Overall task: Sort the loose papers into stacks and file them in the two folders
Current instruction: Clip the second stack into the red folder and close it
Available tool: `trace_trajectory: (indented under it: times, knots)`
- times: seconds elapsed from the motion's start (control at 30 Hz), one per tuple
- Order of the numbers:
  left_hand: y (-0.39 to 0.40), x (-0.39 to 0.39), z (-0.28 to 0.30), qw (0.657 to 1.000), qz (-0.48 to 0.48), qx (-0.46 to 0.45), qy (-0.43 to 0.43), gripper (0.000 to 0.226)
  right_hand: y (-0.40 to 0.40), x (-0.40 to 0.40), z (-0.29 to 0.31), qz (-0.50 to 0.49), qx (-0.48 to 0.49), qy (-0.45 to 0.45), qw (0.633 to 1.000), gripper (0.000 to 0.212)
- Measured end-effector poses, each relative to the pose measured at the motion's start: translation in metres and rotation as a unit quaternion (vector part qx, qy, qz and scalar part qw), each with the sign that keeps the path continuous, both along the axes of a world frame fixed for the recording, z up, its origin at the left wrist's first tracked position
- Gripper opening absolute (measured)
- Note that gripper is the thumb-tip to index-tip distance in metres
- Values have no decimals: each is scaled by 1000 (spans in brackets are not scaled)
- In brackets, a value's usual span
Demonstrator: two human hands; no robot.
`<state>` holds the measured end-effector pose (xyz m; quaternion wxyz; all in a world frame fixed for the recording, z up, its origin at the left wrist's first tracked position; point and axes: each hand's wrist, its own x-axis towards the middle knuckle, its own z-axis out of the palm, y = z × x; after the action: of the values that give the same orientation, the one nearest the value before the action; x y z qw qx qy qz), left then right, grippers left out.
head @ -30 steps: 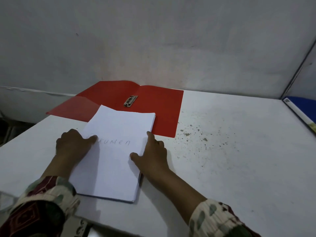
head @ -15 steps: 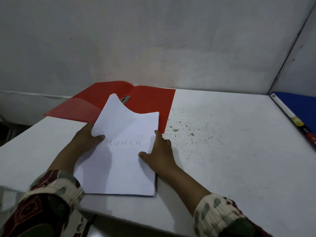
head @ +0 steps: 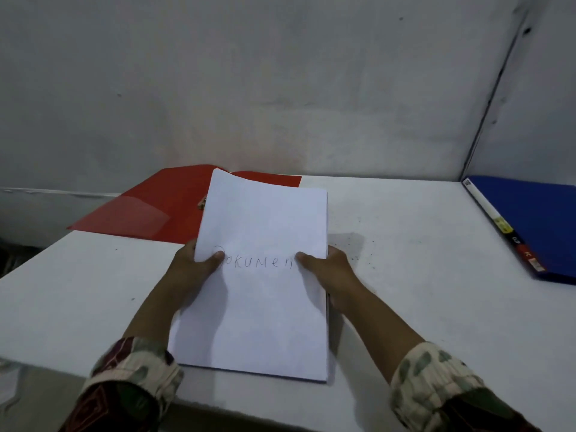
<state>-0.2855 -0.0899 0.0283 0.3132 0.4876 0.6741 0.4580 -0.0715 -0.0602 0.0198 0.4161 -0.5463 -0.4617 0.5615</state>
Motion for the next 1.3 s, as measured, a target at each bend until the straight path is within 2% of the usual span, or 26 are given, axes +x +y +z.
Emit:
trace_trajectory:
  times: [0.1, 0.17, 0.23, 0.27, 0.33, 0.4, 0.47, 0.63, 0.73, 1.03, 1.2, 1.3]
  knots:
    - [13, 24, -2, 1000, -22, -5, -2, 35, 1, 25, 5, -32, 36, -68, 997, 37]
    - [23, 40, -5, 999, -35, -3, 7, 27, 3, 39, 5, -59, 52, -81, 994, 36]
    - [30, 50, -6, 999, -37, -6, 30, 13, 4, 52, 4, -81, 57, -92, 991, 35]
    - [35, 54, -9, 997, -38, -4, 60, 15, 6, 61, 3, -89, 58, -99, 989, 35]
    - [41, 57, -12, 979, -34, -22, 199, 26, 9, 76, 3, -102, 61, -111, 987, 34]
    - [48, 55, -19, 933, -18, -48, 356, 32, 11, 91, 4, -109, 64, -125, 984, 32]
    - [55, 51, -29, 902, -37, -61, 427, 43, 14, 104, 4, -117, 66, -136, 981, 31]
    - [73, 39, -35, 889, -52, -102, 444, 83, 19, 128, 2, -134, 60, -146, 978, 17]
    - [84, 38, -36, 890, -49, -141, 432, 93, 20, 132, 0, -134, 50, -146, 979, 13]
    - [96, 37, -31, 894, -44, -45, 443, 51, 26, 135, -2, -129, 46, -139, 981, 13]
    - [99, 22, -28, 859, -89, -17, 503, 46, 26, 137, -2, -132, 45, -134, 981, 12]
    - [94, 16, -32, 821, -102, -2, 561, 41, 27, 139, -2, -140, 42, -131, 981, 13]
